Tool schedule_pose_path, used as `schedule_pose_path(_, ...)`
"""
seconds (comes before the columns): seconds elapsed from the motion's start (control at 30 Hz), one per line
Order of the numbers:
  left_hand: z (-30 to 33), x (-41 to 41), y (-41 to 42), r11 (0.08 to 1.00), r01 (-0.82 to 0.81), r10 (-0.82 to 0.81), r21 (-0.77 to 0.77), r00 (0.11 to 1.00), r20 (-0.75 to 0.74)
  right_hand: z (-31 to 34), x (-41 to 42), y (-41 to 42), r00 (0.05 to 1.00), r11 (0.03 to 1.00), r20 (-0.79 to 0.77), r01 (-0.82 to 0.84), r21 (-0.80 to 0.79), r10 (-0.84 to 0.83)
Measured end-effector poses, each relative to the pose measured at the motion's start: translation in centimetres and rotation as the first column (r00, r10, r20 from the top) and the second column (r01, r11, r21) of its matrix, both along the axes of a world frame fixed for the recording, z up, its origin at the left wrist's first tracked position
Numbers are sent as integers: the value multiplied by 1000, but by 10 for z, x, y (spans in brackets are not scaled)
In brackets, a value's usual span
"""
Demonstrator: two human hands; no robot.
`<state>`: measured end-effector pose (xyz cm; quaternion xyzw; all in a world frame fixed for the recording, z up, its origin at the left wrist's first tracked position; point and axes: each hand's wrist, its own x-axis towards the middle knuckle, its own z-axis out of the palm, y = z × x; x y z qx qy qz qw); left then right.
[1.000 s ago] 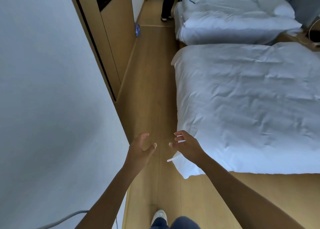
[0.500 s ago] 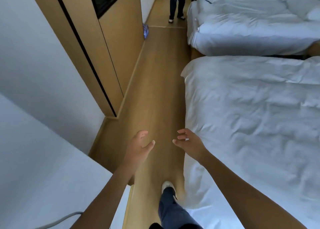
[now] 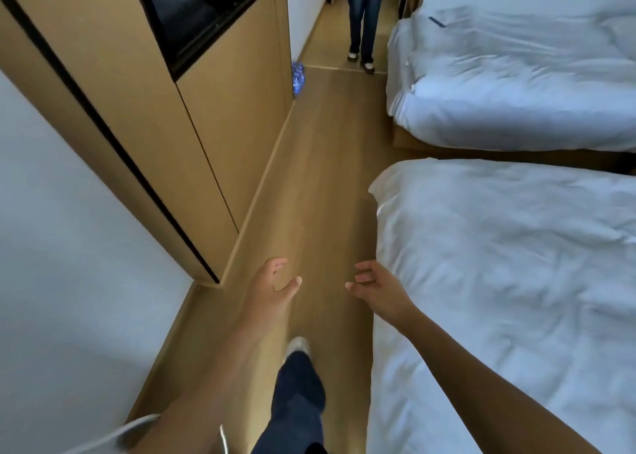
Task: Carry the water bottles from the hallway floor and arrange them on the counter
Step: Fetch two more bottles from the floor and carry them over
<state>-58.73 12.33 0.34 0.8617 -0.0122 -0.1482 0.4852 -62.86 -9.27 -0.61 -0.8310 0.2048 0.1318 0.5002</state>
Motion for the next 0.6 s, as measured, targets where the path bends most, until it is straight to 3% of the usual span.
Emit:
schedule_pose_path(0.3,-3,233,-49,999,44,-45,25,999,26,-8,223,-54,997,997,20,72,6,-72)
schedule_pose_path(0.6,-5,412,-99,1000,26,-26,12,1000,0,-6,397,-104,989,987,14,147,57,-148)
